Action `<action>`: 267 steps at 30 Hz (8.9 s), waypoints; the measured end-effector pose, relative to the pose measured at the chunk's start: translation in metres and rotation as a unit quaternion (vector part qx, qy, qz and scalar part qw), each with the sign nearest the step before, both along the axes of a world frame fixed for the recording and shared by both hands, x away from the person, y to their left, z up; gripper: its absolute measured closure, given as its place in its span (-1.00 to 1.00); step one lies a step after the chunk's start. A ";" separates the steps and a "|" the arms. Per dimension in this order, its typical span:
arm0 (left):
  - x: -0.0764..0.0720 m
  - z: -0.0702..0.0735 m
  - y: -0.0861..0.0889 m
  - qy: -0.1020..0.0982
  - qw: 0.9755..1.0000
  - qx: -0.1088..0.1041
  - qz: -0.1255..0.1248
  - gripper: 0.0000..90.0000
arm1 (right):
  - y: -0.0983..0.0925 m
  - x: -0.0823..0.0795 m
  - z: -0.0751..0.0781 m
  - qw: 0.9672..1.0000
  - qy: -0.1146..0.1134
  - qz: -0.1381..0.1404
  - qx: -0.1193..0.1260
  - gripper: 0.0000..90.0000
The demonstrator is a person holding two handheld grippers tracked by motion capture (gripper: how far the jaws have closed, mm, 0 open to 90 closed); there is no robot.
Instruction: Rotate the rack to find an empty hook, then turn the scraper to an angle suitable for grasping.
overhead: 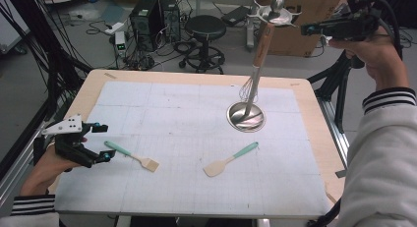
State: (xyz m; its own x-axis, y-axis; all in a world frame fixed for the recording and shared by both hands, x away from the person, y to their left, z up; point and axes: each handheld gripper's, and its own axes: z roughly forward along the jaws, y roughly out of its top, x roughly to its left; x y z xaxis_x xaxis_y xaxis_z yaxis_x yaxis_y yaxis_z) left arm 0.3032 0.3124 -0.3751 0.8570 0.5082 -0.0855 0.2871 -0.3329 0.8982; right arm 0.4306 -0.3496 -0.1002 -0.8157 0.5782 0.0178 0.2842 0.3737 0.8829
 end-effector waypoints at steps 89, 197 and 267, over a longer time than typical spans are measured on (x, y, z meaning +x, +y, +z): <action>-0.003 0.003 -0.003 -0.010 1.000 0.001 -0.007 -0.96 | 0.048 -0.105 -0.162 0.997 0.028 0.061 -0.036 -1.00; -0.009 0.002 -0.004 -0.008 1.000 0.009 -0.007 -0.96 | 0.203 -0.068 -0.310 0.917 0.179 0.188 -0.302 0.98; -0.007 0.001 -0.009 -0.007 1.000 0.017 -0.008 -0.96 | 0.081 -0.102 -0.255 0.948 0.161 0.141 -0.234 0.98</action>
